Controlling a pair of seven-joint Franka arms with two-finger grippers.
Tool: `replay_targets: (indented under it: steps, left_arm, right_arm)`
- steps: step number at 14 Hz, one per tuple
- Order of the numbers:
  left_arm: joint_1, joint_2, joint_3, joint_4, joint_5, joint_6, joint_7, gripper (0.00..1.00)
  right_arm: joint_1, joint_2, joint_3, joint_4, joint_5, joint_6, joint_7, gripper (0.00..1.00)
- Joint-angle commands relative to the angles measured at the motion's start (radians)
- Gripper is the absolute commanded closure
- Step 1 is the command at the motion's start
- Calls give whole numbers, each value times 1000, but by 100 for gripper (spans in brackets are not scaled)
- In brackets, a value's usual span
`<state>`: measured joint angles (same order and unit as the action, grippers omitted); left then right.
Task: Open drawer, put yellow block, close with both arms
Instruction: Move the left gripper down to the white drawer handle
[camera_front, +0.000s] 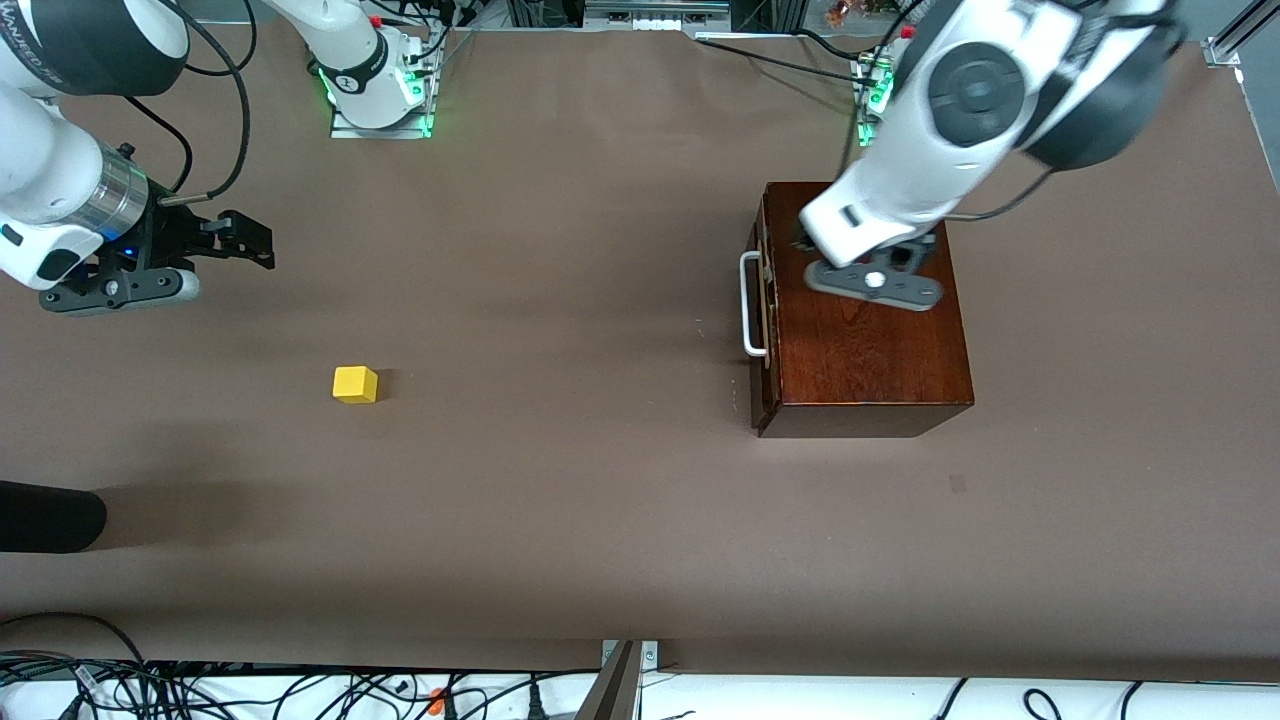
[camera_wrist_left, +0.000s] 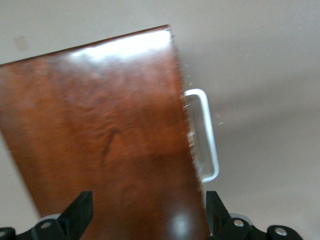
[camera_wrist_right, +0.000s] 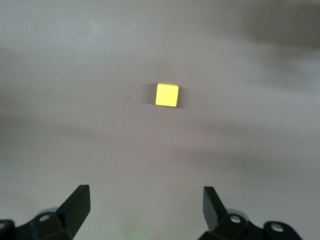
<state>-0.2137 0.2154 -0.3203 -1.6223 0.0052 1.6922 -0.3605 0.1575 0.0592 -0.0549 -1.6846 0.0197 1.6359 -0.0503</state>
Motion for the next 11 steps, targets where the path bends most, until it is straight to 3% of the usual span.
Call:
replay_targets:
  steps: [1, 8, 11]
  left_arm:
    - [-74, 80, 4, 38, 19, 65, -124, 0]
    - [-223, 217, 4, 33, 272, 162, -371, 0]
    - [-234, 245, 4, 22, 288, 164, -377, 0]
  right_arm:
    - [-3, 5, 1, 23, -14, -19, -6, 0]
    - [-3, 5, 1, 25, -14, -21, -6, 0]
    - [-3, 5, 1, 23, -14, -21, -6, 0]
